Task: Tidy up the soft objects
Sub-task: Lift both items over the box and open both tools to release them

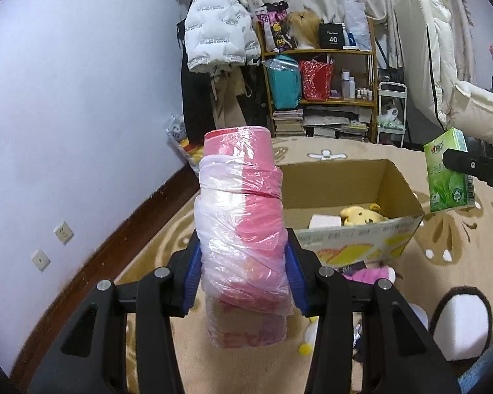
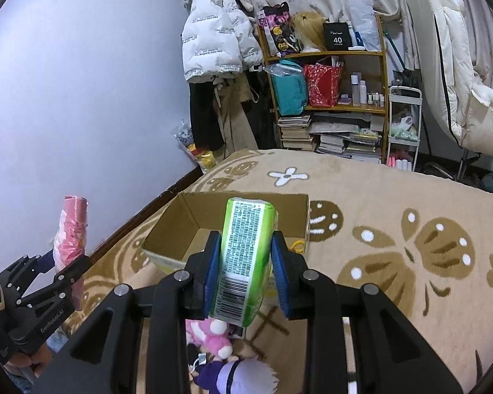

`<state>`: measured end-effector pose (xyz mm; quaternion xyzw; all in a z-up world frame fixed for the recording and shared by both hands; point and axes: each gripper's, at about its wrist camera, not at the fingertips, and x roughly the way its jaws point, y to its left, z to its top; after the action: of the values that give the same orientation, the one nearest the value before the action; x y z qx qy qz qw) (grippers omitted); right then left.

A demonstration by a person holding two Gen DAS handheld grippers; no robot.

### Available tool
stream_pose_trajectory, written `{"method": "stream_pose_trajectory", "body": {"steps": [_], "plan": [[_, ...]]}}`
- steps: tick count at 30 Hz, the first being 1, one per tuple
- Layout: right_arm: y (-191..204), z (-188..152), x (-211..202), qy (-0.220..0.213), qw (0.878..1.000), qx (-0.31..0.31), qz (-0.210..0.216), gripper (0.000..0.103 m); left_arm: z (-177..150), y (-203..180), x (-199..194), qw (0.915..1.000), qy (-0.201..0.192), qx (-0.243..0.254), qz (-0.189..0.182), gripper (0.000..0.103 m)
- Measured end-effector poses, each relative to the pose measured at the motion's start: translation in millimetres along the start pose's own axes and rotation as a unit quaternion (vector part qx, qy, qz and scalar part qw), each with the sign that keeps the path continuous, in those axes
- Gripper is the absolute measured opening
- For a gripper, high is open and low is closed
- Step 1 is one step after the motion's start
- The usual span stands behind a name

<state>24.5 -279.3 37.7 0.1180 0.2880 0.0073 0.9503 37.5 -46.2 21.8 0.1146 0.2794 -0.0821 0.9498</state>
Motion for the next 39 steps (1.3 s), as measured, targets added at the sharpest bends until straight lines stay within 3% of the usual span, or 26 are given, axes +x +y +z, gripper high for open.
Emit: {"method": "stream_pose_trajectory", "body": {"steps": [7, 14, 22, 26, 39], "plan": [[-4.2, 9.1, 14.2, -0.003, 1.000, 0.004, 0.002, 0.032, 25.8, -7.6, 26.4, 0.9999, 0.001, 0.014, 0.005, 0.044], [-4.7, 11.5, 45.0, 0.012, 1.000, 0.005, -0.002, 0.032, 39.6, -9.3, 64.4, 0.9997, 0.019, 0.008, -0.014, 0.044], [-10.0, 9.9, 78.3, 0.030, 0.999, 0.003, 0.011, 0.032, 41.4, -27.1, 97.5, 0.9990, 0.027, 0.033, -0.015, 0.044], [-11.1, 7.8, 91.6, 0.035, 0.999, 0.000, 0.019, 0.032, 41.0, -32.0, 111.0, 0.9980, 0.039, 0.027, -0.042, 0.044], [-17.6, -1.4, 126.9, 0.061, 0.998, 0.002, 0.007, 0.035, 32.5, -36.9, 143.2, 0.9930, 0.094, 0.016, -0.070, 0.045]]}}
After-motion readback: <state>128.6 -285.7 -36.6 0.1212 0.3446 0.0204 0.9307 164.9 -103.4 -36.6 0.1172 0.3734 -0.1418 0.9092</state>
